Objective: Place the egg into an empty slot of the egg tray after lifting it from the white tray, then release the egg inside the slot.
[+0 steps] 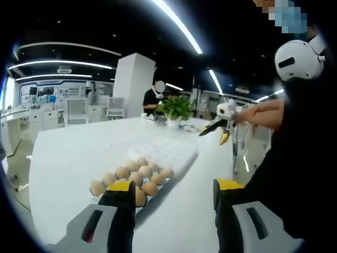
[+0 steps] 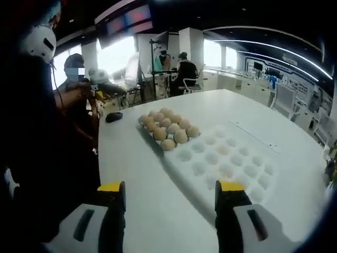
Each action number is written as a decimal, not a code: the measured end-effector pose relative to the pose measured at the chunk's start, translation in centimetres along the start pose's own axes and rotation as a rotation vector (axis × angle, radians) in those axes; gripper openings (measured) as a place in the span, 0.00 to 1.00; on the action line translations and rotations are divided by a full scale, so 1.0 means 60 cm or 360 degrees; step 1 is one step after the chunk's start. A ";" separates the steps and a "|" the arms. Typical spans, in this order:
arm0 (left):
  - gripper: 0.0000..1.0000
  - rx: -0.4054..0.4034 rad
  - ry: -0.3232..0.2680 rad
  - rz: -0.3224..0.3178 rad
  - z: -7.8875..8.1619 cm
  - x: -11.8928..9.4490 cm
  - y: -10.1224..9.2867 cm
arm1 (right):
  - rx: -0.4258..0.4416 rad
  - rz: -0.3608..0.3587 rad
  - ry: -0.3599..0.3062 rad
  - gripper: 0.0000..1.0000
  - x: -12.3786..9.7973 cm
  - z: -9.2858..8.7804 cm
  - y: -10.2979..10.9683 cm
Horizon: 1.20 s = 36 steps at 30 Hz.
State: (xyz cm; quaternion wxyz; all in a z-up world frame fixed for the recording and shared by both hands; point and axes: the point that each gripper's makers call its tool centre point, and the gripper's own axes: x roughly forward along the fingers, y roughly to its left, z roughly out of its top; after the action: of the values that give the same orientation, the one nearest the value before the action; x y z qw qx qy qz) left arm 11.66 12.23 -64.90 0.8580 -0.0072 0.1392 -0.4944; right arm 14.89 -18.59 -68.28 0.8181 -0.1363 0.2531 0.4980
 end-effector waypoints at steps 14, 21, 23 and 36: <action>0.60 0.0000 -0.0009 -0.0013 0.003 0.005 -0.002 | -0.0105 -0.0002 -0.0018 0.71 0.015 0.028 -0.007; 0.60 -0.0010 -0.0007 -0.0021 -0.001 0.006 -0.004 | -0.0021 0.0044 -0.0077 0.71 0.018 0.035 -0.004; 0.60 -0.0013 -0.0004 -0.0022 -0.003 0.007 -0.004 | -0.0035 0.0018 -0.0098 0.70 0.017 0.039 -0.009; 0.60 -0.0015 -0.0028 -0.0017 0.001 0.008 -0.002 | 0.0207 -0.0208 -0.0637 0.68 -0.026 0.121 -0.066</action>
State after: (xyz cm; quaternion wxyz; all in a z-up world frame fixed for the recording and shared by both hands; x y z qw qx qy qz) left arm 11.82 11.79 -64.92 0.8565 -0.0163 0.1341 -0.4982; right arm 19.80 -18.16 -61.46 0.8896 0.0022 0.1079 0.4438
